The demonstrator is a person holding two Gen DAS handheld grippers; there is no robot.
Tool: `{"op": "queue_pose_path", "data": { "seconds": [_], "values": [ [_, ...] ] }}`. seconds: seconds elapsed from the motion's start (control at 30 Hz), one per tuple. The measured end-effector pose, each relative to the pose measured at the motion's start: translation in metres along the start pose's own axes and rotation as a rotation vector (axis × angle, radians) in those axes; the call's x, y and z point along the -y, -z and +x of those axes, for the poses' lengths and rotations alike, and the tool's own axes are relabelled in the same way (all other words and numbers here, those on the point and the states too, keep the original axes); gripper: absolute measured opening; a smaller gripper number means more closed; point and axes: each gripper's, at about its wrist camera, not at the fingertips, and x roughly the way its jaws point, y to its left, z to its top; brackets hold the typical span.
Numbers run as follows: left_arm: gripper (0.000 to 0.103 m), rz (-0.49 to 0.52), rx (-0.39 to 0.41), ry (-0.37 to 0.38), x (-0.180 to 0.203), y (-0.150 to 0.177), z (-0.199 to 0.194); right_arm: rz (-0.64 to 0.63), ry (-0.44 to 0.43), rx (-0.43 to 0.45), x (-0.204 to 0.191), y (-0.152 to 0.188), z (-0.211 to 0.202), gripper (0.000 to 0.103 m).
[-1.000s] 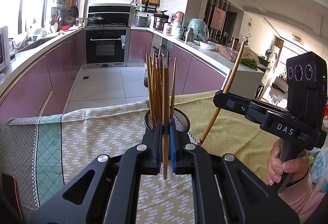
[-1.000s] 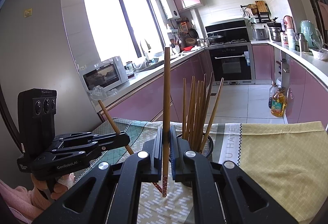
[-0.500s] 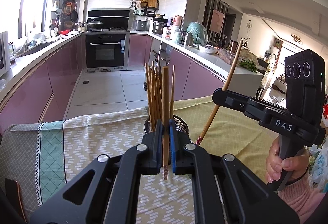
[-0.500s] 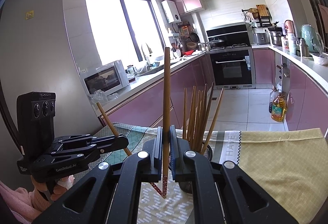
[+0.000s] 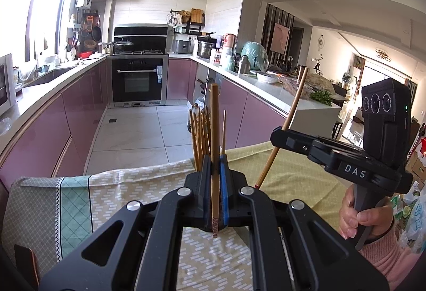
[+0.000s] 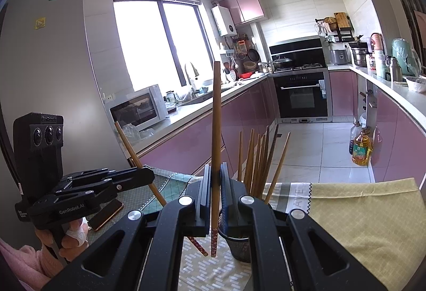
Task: Organize utensils
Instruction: 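Carry the upright chopstick over the mesh holder and lower it in, then push the chopstick down into the holder and open the right gripper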
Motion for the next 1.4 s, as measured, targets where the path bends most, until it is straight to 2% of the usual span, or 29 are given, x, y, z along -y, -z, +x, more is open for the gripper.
{"op": "queue_pose_path", "data": {
  "seconds": [0.63, 1.4],
  "values": [
    [0.007, 0.007, 0.068, 0.009, 0.009, -0.024, -0.006, -0.001, 0.005, 0.011, 0.003, -0.013, 0.005, 0.006],
    [0.007, -0.004, 0.043, 0.007, 0.005, -0.039, 0.011, 0.011, 0.037, 0.014, 0.013, -0.015, 0.015, 0.006]
  ]
}}
